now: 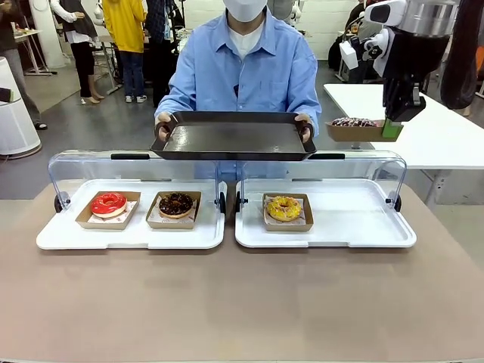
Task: Provide the desired donut to the person.
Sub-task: Place the picked Paper togo box onto the Handle tray extended by the person.
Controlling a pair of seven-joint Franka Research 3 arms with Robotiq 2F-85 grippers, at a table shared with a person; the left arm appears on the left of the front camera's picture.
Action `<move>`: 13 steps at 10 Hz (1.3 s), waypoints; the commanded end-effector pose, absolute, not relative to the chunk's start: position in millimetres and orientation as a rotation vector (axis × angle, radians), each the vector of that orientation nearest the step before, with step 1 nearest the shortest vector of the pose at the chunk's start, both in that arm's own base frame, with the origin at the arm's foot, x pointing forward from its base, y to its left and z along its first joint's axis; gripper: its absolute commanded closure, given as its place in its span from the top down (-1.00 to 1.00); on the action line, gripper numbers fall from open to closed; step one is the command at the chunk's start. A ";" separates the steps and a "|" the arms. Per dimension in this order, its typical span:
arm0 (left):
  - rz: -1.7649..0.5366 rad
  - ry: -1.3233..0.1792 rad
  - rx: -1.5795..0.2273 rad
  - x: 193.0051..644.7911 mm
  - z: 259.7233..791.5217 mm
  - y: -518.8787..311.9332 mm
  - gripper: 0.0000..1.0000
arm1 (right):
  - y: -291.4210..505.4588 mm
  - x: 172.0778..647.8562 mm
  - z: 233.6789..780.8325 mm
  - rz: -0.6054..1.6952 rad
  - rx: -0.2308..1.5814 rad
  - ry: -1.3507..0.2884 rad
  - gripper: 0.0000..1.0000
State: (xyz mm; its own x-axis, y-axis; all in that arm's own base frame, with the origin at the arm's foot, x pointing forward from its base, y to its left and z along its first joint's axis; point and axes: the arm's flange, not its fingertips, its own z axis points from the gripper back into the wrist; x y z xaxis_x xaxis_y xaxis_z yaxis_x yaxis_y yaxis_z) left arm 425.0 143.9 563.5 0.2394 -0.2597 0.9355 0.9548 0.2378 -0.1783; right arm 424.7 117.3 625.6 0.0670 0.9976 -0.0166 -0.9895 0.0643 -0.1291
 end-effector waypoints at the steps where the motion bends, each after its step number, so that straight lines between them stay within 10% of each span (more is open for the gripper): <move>1: -1.028 -0.949 -0.945 424.5 565.4 144.2 1.00 | 117.4 422.7 625.8 1.501 -0.115 -0.081 -1.00; 13: -1.028 -0.949 -0.945 424.5 565.4 144.2 1.00 | 170.2 441.5 662.5 1.488 -0.217 -0.131 -0.97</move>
